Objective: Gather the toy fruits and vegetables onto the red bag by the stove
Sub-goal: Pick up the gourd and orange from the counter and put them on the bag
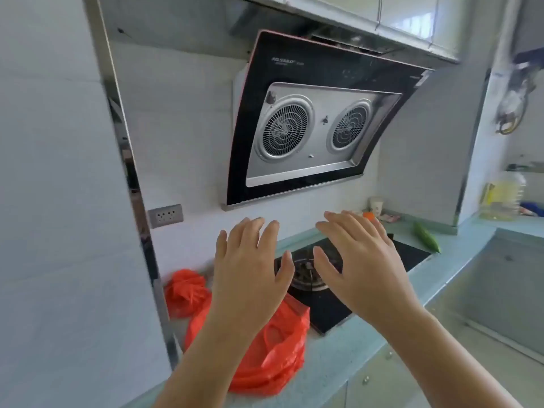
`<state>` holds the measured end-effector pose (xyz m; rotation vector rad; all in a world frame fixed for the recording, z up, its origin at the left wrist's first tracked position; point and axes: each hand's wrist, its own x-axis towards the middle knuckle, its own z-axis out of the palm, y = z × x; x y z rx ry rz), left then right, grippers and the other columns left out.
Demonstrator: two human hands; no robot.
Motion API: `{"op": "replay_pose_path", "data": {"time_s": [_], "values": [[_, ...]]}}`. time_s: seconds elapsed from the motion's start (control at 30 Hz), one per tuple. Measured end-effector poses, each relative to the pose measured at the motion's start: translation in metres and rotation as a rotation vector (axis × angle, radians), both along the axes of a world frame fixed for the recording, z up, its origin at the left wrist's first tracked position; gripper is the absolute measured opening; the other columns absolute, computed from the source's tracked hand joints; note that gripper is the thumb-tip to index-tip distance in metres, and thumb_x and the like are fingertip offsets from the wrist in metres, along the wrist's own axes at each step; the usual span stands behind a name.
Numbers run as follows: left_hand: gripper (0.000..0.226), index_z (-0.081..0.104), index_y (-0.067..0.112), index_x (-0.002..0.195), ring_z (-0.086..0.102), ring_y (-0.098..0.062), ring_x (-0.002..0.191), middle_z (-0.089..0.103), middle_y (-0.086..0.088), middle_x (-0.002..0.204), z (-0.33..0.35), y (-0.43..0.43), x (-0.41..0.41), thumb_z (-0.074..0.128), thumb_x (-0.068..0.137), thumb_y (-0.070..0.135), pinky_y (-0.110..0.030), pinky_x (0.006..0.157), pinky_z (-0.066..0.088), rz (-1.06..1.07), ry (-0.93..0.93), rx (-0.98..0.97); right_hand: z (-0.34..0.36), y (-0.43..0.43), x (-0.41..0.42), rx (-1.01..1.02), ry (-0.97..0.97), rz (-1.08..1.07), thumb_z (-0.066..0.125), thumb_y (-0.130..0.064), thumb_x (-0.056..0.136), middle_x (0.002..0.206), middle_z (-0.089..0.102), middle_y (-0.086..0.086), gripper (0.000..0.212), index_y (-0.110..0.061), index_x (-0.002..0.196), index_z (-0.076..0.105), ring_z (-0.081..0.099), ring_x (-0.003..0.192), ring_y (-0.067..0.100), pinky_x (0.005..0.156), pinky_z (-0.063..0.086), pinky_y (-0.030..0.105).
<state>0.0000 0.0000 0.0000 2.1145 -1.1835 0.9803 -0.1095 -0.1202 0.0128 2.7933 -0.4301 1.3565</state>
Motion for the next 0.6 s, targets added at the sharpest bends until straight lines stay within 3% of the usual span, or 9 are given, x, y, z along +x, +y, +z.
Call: {"op": "replay_pose_path", "data": {"time_s": [0.27, 0.37, 0.6], "values": [[0.045, 0.059, 0.007, 0.112, 0.057, -0.031, 0.106, 0.063, -0.012, 0.110, -0.024, -0.080, -0.042, 0.041, 0.082, 0.035, -0.051, 0.093, 0.043, -0.254, -0.016, 0.006, -0.021, -0.049, -0.066, -0.010, -0.049, -0.229, 0.042, -0.036, 0.081, 0.109, 0.065, 0.005, 0.041, -0.011, 0.105, 0.064, 0.058, 0.105, 0.024, 0.091, 0.046, 0.048], [0.046, 0.059, 0.008, 0.113, 0.057, -0.030, 0.107, 0.063, -0.011, 0.112, -0.027, -0.113, -0.064, 0.041, 0.082, 0.036, -0.045, 0.095, 0.039, -0.333, -0.024, 0.019, -0.023, -0.074, -0.094, -0.016, -0.065, -0.313, 0.044, -0.035, 0.080, 0.109, 0.065, 0.003, 0.039, -0.012, 0.105, 0.064, 0.057, 0.105, 0.024, 0.094, 0.042, 0.046], [0.047, 0.057, 0.007, 0.116, 0.056, -0.031, 0.108, 0.061, -0.012, 0.114, -0.025, -0.201, -0.124, 0.039, 0.083, 0.036, -0.056, 0.087, 0.045, -0.523, 0.032, 0.020, -0.023, -0.138, -0.165, -0.015, -0.043, -0.470, 0.042, -0.037, 0.081, 0.110, 0.065, 0.004, 0.039, -0.014, 0.104, 0.064, 0.057, 0.107, 0.024, 0.095, 0.041, 0.051]]}}
